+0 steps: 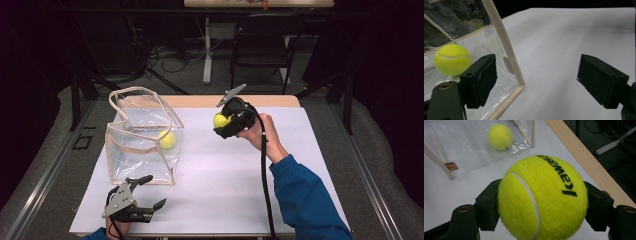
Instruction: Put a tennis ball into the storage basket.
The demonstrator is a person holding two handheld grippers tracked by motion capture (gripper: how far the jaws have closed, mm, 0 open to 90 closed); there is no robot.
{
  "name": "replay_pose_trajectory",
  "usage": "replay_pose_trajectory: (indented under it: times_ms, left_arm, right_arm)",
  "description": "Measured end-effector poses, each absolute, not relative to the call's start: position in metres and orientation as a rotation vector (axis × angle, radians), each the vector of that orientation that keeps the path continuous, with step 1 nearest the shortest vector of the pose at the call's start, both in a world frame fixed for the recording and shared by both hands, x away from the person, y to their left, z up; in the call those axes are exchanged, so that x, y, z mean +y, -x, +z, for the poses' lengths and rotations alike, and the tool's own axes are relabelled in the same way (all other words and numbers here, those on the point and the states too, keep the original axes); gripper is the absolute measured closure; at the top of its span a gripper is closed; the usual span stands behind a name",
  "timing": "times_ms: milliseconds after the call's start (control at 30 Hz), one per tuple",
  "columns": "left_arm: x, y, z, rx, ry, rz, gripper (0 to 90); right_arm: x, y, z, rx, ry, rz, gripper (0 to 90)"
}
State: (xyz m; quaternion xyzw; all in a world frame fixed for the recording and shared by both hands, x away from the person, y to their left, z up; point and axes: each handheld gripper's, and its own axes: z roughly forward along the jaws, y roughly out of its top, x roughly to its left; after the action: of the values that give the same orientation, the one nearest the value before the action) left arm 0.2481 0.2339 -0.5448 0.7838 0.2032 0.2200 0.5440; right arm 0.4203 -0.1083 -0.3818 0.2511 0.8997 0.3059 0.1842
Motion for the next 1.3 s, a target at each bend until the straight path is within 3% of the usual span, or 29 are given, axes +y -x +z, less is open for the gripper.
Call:
replay_pose_trajectory:
  times_ms: [1300]
  left_arm:
    - [0.235,-0.248,-0.545,0.477,-1.857,0.522,16.1]
  right_arm:
    - [-0.079,-0.427,-0.369,2.527,-0.648,0.935,26.3]
